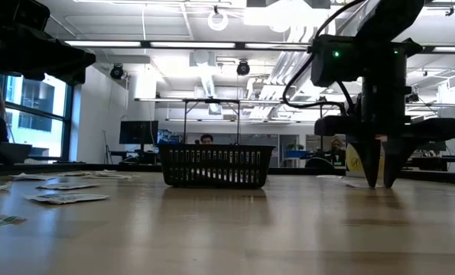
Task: Pick & Place First Aid Supplies
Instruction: Put the towelette pack into the top black basket
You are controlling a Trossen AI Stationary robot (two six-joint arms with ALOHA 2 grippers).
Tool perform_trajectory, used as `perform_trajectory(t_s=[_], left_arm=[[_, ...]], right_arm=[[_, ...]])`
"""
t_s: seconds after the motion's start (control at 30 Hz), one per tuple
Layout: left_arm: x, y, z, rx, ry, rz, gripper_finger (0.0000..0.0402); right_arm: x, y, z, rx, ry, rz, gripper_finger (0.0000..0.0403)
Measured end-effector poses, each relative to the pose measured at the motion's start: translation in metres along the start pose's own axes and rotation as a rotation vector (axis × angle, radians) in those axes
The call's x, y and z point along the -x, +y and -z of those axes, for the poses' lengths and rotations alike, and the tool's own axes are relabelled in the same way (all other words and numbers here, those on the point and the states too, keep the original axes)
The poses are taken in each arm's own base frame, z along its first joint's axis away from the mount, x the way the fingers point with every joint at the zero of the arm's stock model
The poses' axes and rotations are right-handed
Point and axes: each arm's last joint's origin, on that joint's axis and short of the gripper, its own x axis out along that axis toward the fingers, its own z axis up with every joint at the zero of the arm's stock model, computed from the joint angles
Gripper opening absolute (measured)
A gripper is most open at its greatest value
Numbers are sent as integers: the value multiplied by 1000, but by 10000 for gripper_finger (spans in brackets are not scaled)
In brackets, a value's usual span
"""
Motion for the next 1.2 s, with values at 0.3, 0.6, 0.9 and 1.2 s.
perform_trajectory(t_s=[0.3,0.6,0.9,1.2], left_arm=[[0,0,0,0,0,0,92],[0,0,0,0,0,0,92],[0,0,0,0,0,0,92],[0,0,0,0,0,0,92]], right_arm=[[-1,-2,0,1,1,18,21],[10,3,-1,42,-27,80,1],[71,38,-7,119,-156,44,1],[115,82,-47,149,-300,-83,0]])
